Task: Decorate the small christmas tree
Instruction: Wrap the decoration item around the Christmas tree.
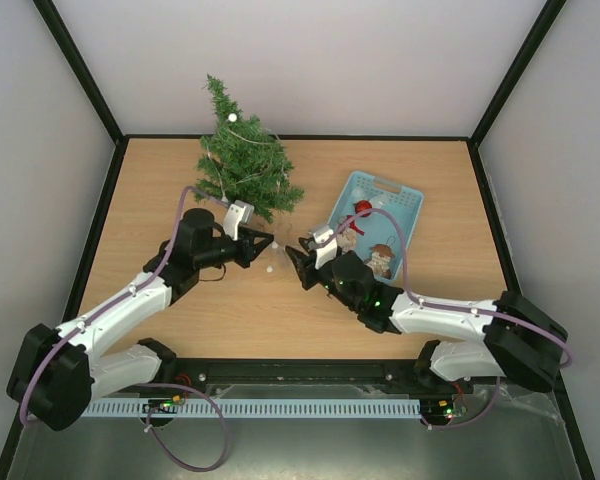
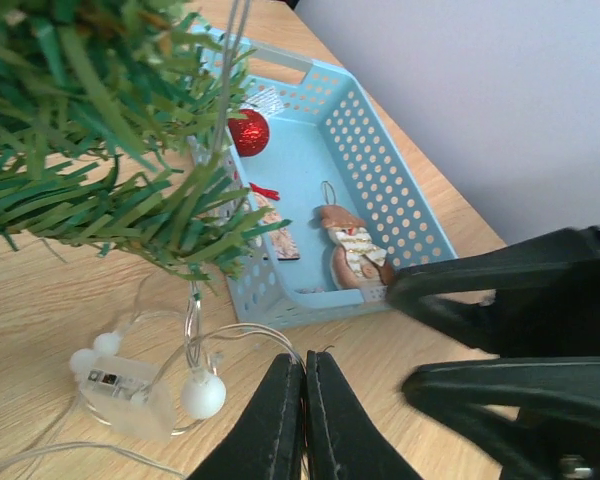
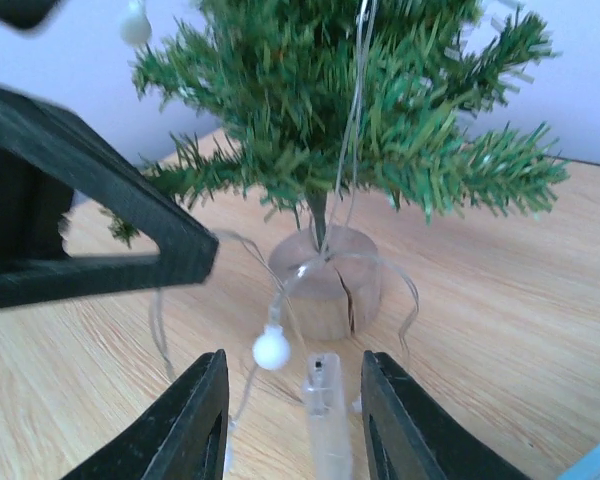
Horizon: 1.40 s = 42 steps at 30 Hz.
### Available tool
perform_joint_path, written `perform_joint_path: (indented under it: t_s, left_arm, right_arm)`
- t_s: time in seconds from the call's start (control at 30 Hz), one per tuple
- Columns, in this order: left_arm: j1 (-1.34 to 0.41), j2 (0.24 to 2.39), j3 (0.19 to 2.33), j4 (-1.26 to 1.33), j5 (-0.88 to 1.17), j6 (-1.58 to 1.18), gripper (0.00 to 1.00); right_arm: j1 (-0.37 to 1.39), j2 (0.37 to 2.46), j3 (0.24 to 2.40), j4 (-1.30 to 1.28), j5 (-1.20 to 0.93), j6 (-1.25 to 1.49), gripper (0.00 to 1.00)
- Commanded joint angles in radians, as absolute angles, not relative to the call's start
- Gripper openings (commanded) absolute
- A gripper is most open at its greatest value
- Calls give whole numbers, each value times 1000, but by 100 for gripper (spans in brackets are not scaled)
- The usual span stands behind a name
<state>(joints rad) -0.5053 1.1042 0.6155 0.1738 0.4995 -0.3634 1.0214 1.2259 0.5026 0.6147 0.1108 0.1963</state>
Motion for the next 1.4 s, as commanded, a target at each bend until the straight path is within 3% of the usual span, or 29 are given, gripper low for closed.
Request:
perform_joint_path:
  t_s: [0.0,0.47,0.83,0.9,1.0,1.1,1.37]
  left_arm:
    - [-505,1073,610,223,566,-394,2]
    - [-508,1054,617,255,595,-453,2]
    - [-509,1052,641,243,601,-465,2]
    - [-509,1049,645,236,600,-462,3]
    - [-509,1044,647,225,590,-455,2]
    - [-509,1041,660,199,575,-436,2]
    - [-509,1047,701,145,516,-377,2]
  right_arm:
    - [1019,1311,514,740,137,118,36]
    - [1020,1493,567,887,112,-10,51]
    - [1020,1557,628,893,108,-7,51]
    - [1020,1555,625,901,129,-1,47]
    - [1020,1536,599,919,157,10,31]
    - [1020,1513,567,915,160,10,21]
    - [1020,1445,517,830,152,-32,12]
